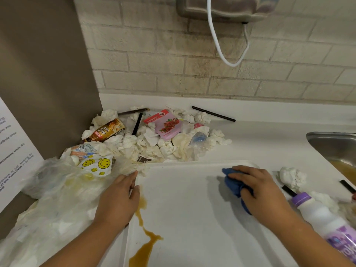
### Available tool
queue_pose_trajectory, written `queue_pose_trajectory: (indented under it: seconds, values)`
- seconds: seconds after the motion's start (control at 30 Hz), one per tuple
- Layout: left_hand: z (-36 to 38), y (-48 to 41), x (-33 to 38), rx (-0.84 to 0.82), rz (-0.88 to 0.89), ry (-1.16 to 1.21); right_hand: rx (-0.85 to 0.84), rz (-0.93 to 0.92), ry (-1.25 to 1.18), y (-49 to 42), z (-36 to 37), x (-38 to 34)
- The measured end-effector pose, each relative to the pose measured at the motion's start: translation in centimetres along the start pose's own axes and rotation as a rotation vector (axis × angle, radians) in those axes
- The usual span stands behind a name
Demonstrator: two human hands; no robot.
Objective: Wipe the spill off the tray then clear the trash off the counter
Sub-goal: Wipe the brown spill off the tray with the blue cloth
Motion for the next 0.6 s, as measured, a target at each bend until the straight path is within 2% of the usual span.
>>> queue_pose_trajectory:
  seconds: [0.13, 0.23, 0.3, 0.4, 0.47, 0.53, 0.6]
  values:
    - [0.0, -0.1, 0.0, 0.002, 0.003, -0.013, -0.122, 0.229, 0.166, 1.4, 1.6, 3.7]
    - [0.2, -0.1, -0.1, 0.002, -0.001, -0.004, -0.096, 0.32, 0.15, 2.1, 2.9, 2.9]
    - [0.2, -0.1, -0.1, 0.002, -0.006, -0.016, -0.103, 0.267, 0.022, 2.5, 3.0, 0.9]
    - [0.2, -0.1, -0.1, 0.006, -0.006, -0.025, -0.212, 0.164, -0.217, 3.3, 2.4, -1.7]
    - [0.2, -0.1, -0.1, 0.008, -0.003, -0.027, -0.156, 0.231, -0.236, 3.0, 1.1, -1.3]
    - [0.2, -0.1, -0.1, 0.011, -0.004, -0.022, -0.028, 0.32, -0.141, 2.8, -0.2, 0.7]
    - [0.2, -0.1, -0.2, 0.012, -0.007, -0.018, -0.021, 0.414, -0.021, 3.2, -0.5, 2.5]
Point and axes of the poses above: each hand's wrist, its own y-axis away from the middle knuckle, its own z-axis out of the palm, x = y × z, the point moved 2 cm from there along -y, towards the middle knuckle
